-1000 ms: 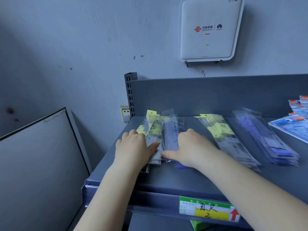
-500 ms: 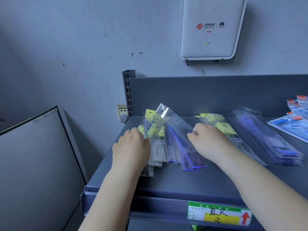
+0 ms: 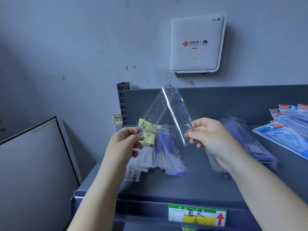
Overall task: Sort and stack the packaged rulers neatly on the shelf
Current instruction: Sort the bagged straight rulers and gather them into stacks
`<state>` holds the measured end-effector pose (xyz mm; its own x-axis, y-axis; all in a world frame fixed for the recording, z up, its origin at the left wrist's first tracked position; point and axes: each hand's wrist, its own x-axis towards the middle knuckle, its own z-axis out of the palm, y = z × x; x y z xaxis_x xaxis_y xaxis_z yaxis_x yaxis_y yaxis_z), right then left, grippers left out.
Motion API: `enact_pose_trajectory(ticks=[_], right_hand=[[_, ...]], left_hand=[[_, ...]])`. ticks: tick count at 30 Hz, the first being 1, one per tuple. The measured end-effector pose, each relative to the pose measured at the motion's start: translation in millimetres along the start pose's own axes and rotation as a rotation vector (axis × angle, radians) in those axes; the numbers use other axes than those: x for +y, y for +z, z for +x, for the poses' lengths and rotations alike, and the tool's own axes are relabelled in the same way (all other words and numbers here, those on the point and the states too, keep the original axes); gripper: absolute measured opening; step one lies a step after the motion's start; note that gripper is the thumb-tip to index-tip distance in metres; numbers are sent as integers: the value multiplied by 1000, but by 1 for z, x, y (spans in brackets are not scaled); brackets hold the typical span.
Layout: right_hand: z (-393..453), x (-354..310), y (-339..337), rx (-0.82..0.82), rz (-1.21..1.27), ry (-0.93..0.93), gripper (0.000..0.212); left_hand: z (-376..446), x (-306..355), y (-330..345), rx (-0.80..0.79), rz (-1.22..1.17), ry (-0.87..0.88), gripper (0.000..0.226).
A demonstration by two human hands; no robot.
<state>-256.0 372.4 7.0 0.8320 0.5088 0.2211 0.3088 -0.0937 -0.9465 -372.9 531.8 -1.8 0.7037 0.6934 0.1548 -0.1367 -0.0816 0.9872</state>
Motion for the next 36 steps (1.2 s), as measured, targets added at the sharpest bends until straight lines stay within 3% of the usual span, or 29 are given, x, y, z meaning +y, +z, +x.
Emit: enact_pose_trajectory(ticks=[3,12,16,20,26,32,36], right_hand=[[-4,1,-18,-11,72,7,16],[-16,11,-96,119,157,84,14],[-16,19,-128,159,129,150,11],[-14,33,-146,151,38,225,20],[-11,55,-149,167,-549,183,47],[-12,57,-150,205,-610,132,30],[-12,60,-150,196,-611,107,14]], left_hand=[[-6,3,10,-133,-131,-66,20],[-13,8,67,-366,-217,-153,19],[-13,17,101,-508,-127,-203,9],[-8,26,132,-513,-49,-179,12],[1,24,167,-564,99,-169,11],[8,19,196,-634,267,-202,13],[9,11,208,-657,617,-90,18]])
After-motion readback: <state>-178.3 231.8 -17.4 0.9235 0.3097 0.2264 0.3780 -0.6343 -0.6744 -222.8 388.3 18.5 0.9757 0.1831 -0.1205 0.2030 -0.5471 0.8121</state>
